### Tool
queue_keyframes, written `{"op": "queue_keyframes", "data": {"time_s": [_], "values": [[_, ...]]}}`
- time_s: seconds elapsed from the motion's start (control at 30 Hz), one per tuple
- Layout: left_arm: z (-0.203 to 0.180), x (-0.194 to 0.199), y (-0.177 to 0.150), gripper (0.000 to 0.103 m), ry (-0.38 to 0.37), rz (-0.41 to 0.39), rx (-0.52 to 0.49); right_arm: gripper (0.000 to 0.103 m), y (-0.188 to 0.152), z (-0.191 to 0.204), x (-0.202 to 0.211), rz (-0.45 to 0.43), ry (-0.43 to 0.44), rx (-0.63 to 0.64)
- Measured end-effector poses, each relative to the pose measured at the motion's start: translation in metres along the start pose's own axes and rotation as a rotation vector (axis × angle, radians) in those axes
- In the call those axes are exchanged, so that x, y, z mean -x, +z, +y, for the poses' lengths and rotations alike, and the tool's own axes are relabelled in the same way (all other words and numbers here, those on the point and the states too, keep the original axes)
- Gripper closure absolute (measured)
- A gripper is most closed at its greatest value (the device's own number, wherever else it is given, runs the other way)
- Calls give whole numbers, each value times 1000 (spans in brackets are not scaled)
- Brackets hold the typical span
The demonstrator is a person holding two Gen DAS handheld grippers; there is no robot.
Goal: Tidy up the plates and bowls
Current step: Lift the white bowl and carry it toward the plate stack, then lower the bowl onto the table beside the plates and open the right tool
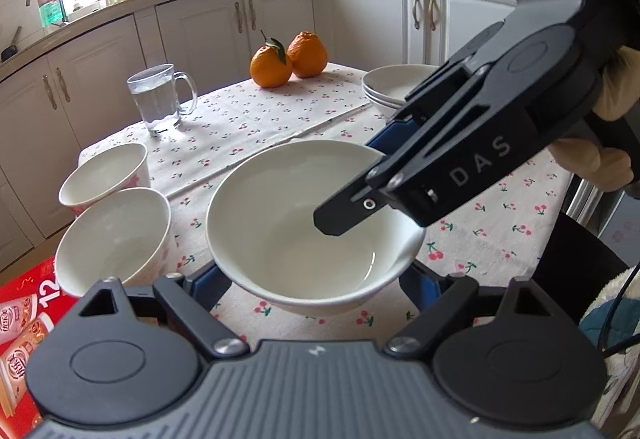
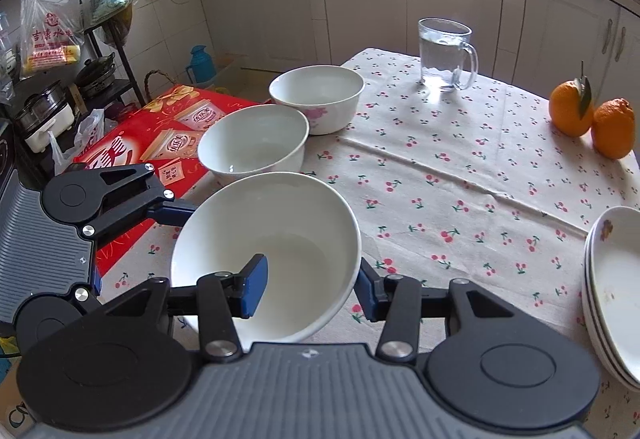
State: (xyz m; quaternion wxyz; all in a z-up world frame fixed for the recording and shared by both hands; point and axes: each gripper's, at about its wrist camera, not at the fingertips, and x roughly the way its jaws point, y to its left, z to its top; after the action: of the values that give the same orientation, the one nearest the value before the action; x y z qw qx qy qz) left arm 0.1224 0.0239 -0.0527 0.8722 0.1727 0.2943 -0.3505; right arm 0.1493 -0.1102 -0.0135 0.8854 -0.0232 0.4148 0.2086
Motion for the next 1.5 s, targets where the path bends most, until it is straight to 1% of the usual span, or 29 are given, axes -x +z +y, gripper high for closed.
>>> {"op": "queue_keyframes", "data": {"time_s": [0.17,0.4,0.77,1.17,1.5], "values": [[-8,-11,9,14,-34,-7,-15,51,-5,-16,7,-6,-37,-35],[-16,-23,15,14,-63,-1,-33,51,-12,-31,11,-7,-64,-75],[-24,-36,19,14,-105,15,3,51,-21,-47,9,11,-83,-135],[-23,-43,19,14,-109,31,23,50,-24,-52,4,22,-88,-147],[-22,-50,19,13,-107,21,7,50,-22,-54,1,21,-98,-151]]}}
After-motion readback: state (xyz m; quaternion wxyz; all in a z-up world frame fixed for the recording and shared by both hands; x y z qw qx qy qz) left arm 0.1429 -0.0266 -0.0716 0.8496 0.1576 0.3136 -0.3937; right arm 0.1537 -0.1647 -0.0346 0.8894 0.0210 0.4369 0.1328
